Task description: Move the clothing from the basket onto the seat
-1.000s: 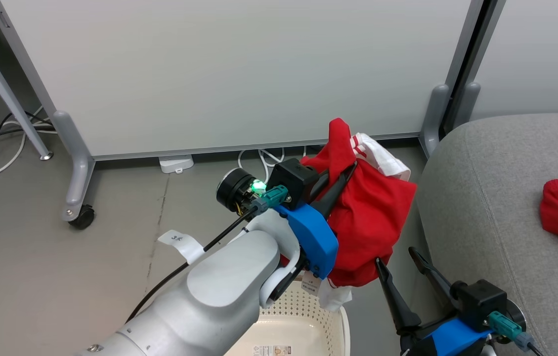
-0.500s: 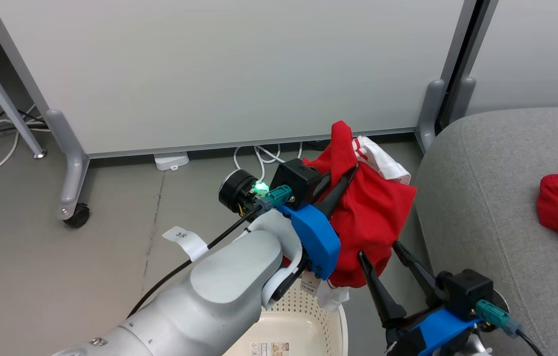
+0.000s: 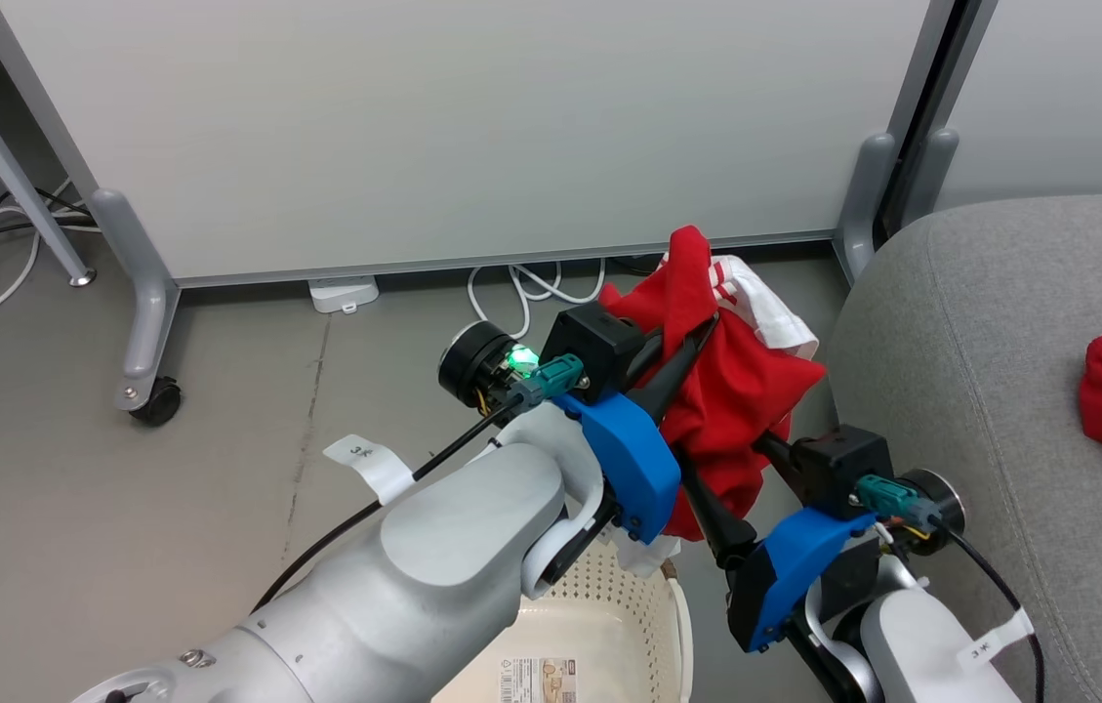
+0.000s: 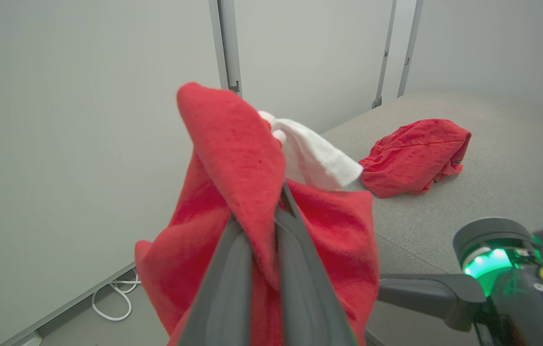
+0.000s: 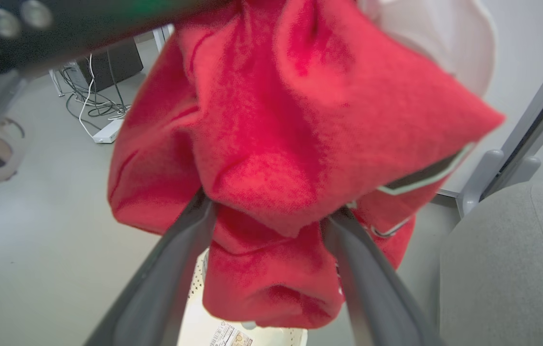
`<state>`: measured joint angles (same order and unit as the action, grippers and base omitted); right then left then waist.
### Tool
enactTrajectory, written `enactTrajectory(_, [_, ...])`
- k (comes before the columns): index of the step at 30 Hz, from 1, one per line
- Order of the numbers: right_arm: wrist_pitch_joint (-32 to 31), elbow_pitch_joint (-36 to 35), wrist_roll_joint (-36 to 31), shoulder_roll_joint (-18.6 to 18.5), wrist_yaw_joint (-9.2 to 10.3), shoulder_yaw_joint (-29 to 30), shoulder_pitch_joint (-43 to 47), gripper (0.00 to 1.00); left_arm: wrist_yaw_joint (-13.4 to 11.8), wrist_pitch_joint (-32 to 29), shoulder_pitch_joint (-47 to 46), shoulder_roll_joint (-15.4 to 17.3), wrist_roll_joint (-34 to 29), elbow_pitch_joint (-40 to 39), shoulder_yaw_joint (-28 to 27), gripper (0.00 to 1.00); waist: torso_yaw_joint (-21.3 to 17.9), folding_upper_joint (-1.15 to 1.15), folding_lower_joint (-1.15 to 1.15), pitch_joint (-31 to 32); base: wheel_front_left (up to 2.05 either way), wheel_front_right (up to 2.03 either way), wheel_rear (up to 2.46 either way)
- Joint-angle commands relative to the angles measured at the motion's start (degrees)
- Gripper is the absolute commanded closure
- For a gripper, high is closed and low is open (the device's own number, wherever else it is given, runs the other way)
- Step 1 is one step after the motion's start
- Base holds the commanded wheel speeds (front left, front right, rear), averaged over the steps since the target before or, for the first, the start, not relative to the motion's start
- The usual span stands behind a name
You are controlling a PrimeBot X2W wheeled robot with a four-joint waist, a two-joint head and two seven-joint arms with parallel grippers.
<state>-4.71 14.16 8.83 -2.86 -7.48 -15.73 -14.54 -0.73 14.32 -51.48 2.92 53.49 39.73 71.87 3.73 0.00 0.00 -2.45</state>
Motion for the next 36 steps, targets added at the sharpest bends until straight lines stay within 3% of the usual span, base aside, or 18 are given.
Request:
enactTrajectory(1, [-0.44, 1.48, -0.36, -0.04, -0.03, -0.68, -1.9, 0.0, -0.25, 0.48, -0.81, -0.03, 0.35, -0.17, 0.27, 1.0, 0.08, 0.0, 0.0, -0.04, 0.0, 0.0, 0.0])
enactTrajectory(8, [0.32, 8.57, -0.17, -0.05, -0.03, -3.38, -7.22, 0.0, -0.01, 0.7, -1.38, -0.04, 0.94, -0.26, 0.72, 1.0, 0.04, 0.0, 0.0, -0.07, 0.0, 0.0, 0.0])
enactTrajectory(9, [0.63, 9.34, -0.05, -0.05, -0.03, -3.64, -7.72, 0.08, 0.02, 0.73, -1.45, -0.03, 1.02, -0.29, 0.78, 1.0, 0.06, 0.0, 0.0, -0.08, 0.0, 0.0, 0.0])
enactTrajectory(10, [0.93, 10.02, 0.27, -0.05, -0.03, -3.86, -8.2, 0.53, 0.06, 0.75, -1.51, -0.03, 1.08, -0.3, 0.84, 1.0, 0.08, 0.0, 0.0, -0.09, 0.0, 0.0, 0.0])
enactTrajectory(11, [1.17, 10.68, 0.5, -0.05, -0.03, -4.06, -8.63, 0.73, 0.11, 0.78, -1.55, -0.03, 1.13, -0.29, 0.89, 1.0, 0.1, 0.0, 0.0, -0.08, 0.0, 0.0, 0.0])
enactTrajectory(12, [1.44, 11.26, 0.75, -0.05, -0.03, -4.28, -8.98, 1.0, 0.15, 0.8, -1.57, -0.04, 1.21, -0.24, 0.94, 1.0, 0.1, 0.0, 0.0, -0.08, 0.0, 0.0, 0.0])
enactTrajectory(29, [4.52, 15.15, 2.58, -0.05, -0.03, -4.83, -10.11, 1.0, 0.2, 0.94, -0.84, -0.04, 2.4, 0.75, 1.45, 1.0, 0.13, 0.0, 0.0, 0.15, 0.0, 0.0, 0.0])
enactTrajectory(32, [4.92, 15.39, 2.72, -0.05, -0.03, -4.98, -10.13, 1.0, 0.12, 0.9, -0.65, -0.04, 2.4, 1.03, 1.5, 0.54, 0.04, 0.0, 0.0, 0.22, 0.0, 0.0, 0.0])
enactTrajectory(33, [4.96, 15.44, 2.8, -0.05, -0.03, -5.03, -10.12, 1.0, 0.07, 0.9, -0.57, -0.04, 2.45, 1.1, 1.52, 0.34, 0.0, 0.0, 0.0, 0.25, 0.0, 0.0, 0.0])
enactTrajectory(34, [5.05, 15.49, 2.84, -0.05, -0.03, -5.07, -10.13, 1.0, 0.02, 0.91, -0.48, -0.04, 2.48, 1.15, 1.54, 0.06, -0.05, 0.0, 0.0, 0.28, 0.0, 0.0, 0.0])
enactTrajectory(36, [5.25, 15.63, 2.93, -0.05, -0.03, -5.13, -10.24, 1.0, -0.04, 0.9, -0.44, -0.03, 2.67, 1.29, 1.57, 0.0, -0.14, 0.0, 0.0, 0.28, 0.0, 0.0, 0.0])
